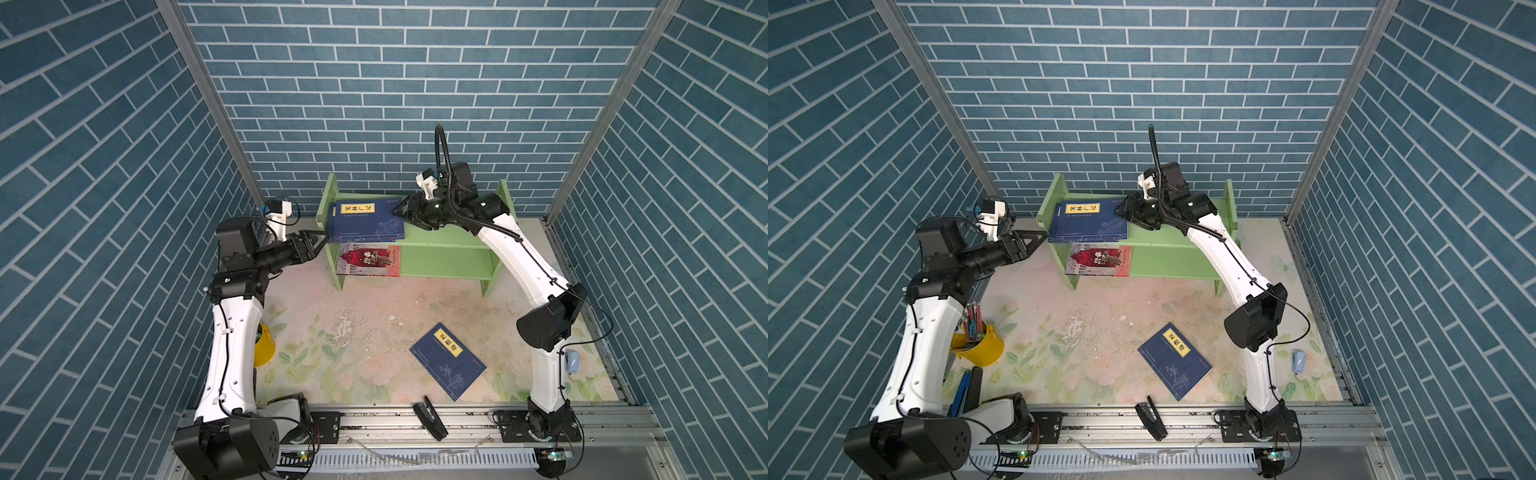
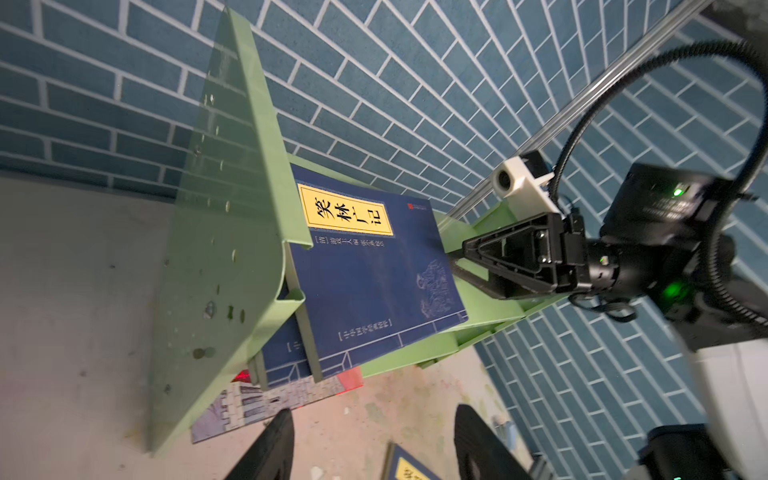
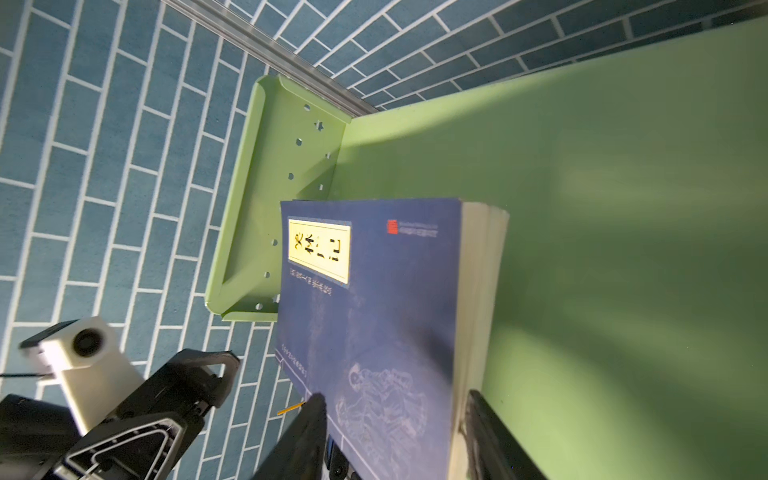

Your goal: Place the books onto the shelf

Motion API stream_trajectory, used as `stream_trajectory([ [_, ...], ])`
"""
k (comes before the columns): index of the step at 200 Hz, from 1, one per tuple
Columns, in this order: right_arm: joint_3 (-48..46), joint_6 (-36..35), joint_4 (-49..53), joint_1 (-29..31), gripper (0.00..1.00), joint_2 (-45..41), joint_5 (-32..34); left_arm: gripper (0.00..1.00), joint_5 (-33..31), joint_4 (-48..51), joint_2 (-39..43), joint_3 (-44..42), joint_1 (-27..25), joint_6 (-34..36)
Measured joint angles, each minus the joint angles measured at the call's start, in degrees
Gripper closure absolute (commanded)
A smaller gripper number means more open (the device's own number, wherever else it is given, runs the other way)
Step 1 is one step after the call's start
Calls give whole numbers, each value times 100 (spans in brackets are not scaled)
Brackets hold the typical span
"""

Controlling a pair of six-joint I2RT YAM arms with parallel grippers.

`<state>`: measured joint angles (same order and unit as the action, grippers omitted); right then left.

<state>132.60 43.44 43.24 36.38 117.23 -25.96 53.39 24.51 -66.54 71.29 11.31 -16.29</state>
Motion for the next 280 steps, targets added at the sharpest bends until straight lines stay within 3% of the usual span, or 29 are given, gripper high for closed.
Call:
stream_trajectory([
  [22,0,-50,175,0,46,0,140,37,-177,321,0,105,2,697],
  [47,0,-94,221,2,48,0,157,37,-219,498,0,103,2,1019],
  [139,0,-192,216,120,66,0,129,37,-247,407,0,-20,2,1062],
  [280,186,-122,92,151,67,111,48,40,-605,133,-101,-391,-7,1381],
])
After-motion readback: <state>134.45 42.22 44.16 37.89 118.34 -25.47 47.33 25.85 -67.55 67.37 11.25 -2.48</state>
